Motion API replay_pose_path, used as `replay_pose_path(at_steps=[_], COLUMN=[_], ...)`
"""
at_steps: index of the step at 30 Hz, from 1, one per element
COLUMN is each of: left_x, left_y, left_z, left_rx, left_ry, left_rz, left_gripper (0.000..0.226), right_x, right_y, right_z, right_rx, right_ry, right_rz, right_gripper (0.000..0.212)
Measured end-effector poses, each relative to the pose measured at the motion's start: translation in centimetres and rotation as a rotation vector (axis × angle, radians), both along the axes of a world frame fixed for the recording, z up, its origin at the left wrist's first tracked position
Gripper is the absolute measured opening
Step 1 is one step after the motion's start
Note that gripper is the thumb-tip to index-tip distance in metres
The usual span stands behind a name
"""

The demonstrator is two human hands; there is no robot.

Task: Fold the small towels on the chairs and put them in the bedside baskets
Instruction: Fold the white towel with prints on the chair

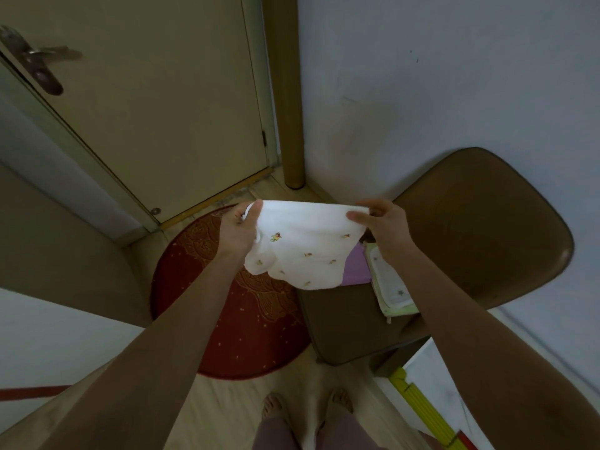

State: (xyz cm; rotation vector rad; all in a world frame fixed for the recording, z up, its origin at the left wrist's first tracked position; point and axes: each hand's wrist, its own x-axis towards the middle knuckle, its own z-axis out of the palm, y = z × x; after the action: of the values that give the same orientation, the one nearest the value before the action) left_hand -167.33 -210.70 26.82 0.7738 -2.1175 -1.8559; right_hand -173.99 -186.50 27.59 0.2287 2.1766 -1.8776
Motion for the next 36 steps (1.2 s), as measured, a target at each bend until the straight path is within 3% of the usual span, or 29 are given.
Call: replay_pose_path(at_steps=[4,8,11,14,18,23,27,32,36], left_x=[0.6,2.4,3.4,3.6,2.8,1.9,1.4,1.0,-0.9], left_y=[-1.6,-3.9,-4.6,-4.0,-3.2,-2.1,-2.0,-3.1,-1.5], left_z=[-0.6,-1.2,-2.1,-2.4,-2.2,-2.5,-2.8,-4.7,-4.6], left_rx=[-0.182,-0.174,-0.239,-0.255,-0.088,0.317,0.185,-0.073,-0.081], left_ry=[-0.176,-0.333,-0.313,-0.192,-0.132,-0.007,0.004,-0.028,-0.010], left_rz=[-0.261,-0.445,-0.498,-0.395,-0.147,0.054,0.066,-0.021,-0.019], left_gripper=[0.011,0.047,0.047,0.017,0.013,0.022,0.018,0.020,0.020], right_x=[0.3,0.8,2.0,3.1,4.4,5.0,5.2,7.6,6.4], right_y=[1.4,3.5,4.1,4.0,4.0,2.9,2.0,3.0,4.2], right_z=[0.1,-1.3,-2.3,-2.7,-2.9,-2.5,-2.3,-4.1,-4.1], right_rx=[0.254,0.208,0.141,0.100,0.069,0.028,-0.037,0.101,0.119], right_ry=[-0.050,-0.053,-0.093,-0.120,-0.115,-0.072,-0.020,-0.037,-0.017], right_rz=[0.145,-0.083,-0.218,-0.333,-0.405,-0.457,-0.570,-0.509,-0.535], right_gripper=[0.016,0.012,0.010,0.010,0.017,0.022,0.027,0.021,0.025])
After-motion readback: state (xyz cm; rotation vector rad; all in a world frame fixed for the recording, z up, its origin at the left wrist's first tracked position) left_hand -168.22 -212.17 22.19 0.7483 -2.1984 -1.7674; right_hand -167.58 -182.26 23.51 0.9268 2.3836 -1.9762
